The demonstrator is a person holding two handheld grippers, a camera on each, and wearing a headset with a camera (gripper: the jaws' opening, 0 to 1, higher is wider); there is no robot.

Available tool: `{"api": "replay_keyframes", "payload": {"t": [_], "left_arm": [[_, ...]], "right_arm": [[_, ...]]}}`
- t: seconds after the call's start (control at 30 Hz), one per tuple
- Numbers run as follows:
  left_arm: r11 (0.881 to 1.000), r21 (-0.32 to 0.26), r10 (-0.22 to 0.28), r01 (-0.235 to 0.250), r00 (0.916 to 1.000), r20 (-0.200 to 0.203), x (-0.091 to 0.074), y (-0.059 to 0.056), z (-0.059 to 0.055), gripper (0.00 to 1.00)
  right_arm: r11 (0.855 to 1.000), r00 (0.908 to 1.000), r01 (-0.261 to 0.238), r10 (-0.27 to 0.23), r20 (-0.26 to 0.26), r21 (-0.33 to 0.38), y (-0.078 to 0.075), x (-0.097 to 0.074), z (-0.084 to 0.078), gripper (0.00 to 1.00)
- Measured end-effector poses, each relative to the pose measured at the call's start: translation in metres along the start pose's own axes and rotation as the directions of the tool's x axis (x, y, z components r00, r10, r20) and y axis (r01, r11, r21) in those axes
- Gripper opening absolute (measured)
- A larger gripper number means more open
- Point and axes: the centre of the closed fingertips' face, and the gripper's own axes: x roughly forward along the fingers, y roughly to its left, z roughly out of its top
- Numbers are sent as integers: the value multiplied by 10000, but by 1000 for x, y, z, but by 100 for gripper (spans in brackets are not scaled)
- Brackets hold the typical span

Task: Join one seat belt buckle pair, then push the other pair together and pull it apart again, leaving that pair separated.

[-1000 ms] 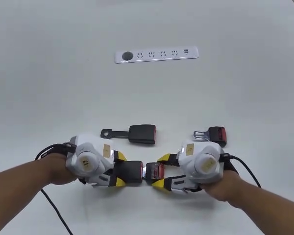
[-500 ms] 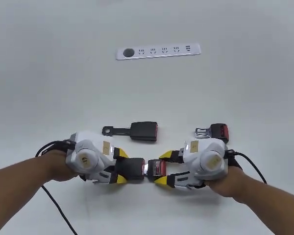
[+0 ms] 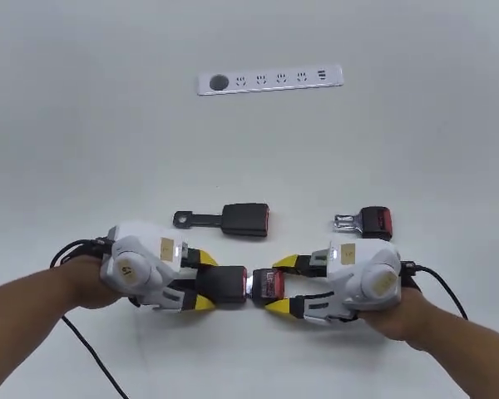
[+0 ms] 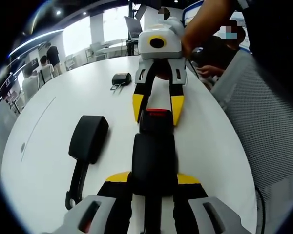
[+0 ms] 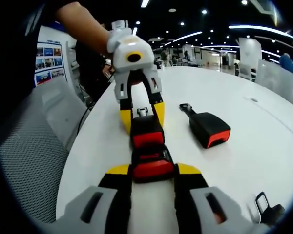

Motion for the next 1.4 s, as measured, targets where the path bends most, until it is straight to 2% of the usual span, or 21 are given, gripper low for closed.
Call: {"api": "replay_keyframes", "payload": {"t": [0.3, 0.7, 1.4], "left_arm": [[10000, -52, -38, 39, 9998, 209, 0, 0, 0, 32], [9999, -85, -113, 116, 9995, 306, 0, 0, 0, 32], [9997, -3, -232, 232, 9994, 258, 0, -1, 0, 32]], "right_arm": [[9998, 9997, -189, 190, 129, -19, 1, -2, 1, 33], [9999, 9998, -144, 145, 150, -61, 0, -3, 0, 32], [9999, 9999, -133, 133, 58, -42, 1, -4, -2, 32]]}}
